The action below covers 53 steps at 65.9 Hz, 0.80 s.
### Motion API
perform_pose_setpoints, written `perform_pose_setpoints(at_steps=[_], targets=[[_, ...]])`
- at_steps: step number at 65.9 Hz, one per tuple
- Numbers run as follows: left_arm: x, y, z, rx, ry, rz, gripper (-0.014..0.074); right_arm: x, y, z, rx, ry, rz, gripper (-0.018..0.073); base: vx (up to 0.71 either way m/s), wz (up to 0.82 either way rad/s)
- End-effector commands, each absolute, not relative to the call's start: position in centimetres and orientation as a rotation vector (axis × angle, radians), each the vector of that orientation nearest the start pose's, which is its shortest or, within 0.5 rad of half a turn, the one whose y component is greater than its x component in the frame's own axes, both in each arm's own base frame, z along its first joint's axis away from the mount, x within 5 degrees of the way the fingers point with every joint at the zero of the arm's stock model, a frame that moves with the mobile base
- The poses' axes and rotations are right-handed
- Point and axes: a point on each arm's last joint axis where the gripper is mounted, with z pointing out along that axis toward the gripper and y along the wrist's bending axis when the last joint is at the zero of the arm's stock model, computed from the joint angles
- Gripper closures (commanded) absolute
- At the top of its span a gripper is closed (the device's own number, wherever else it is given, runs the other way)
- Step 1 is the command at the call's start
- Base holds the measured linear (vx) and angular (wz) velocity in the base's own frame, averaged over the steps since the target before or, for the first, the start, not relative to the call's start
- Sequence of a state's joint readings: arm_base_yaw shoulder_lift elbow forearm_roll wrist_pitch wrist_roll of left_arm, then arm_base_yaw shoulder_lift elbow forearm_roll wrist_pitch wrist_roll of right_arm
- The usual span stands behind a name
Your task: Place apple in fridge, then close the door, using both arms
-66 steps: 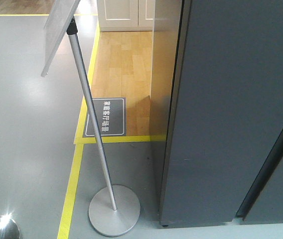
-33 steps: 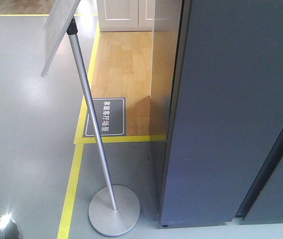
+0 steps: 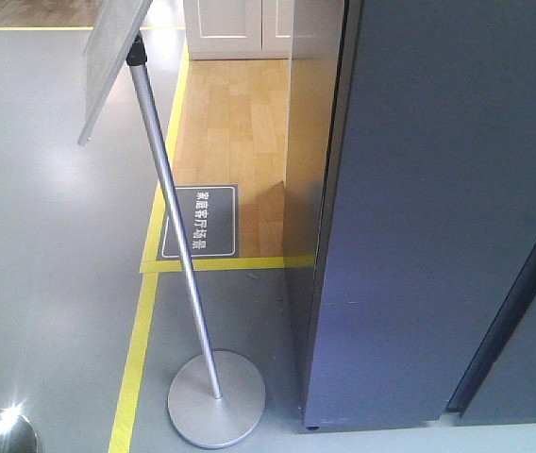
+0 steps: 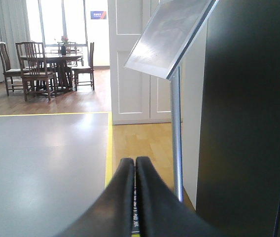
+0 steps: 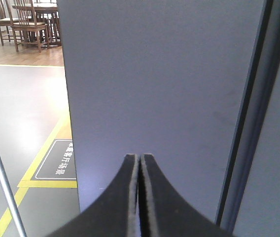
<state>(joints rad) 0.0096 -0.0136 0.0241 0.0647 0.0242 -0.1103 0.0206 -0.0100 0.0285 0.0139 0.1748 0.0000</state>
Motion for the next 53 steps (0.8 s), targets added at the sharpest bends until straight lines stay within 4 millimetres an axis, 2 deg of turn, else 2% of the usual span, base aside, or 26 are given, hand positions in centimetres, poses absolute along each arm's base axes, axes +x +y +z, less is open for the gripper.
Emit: perform_pose_setpoints(at_steps=[1,53], targets=[[5.65,0.03,20.17,-0.037,1.462,-0.029,0.0603,5.5,0.11,19.51,-0.011,1.58,0.018,0.0563,0.0,0.0],[5.68,0.05,20.17,-0.022,1.466,-0.008,0.0603,5.5,0.11,19.53,-0.011,1.578,0.018,0.0563,0.0,0.0]])
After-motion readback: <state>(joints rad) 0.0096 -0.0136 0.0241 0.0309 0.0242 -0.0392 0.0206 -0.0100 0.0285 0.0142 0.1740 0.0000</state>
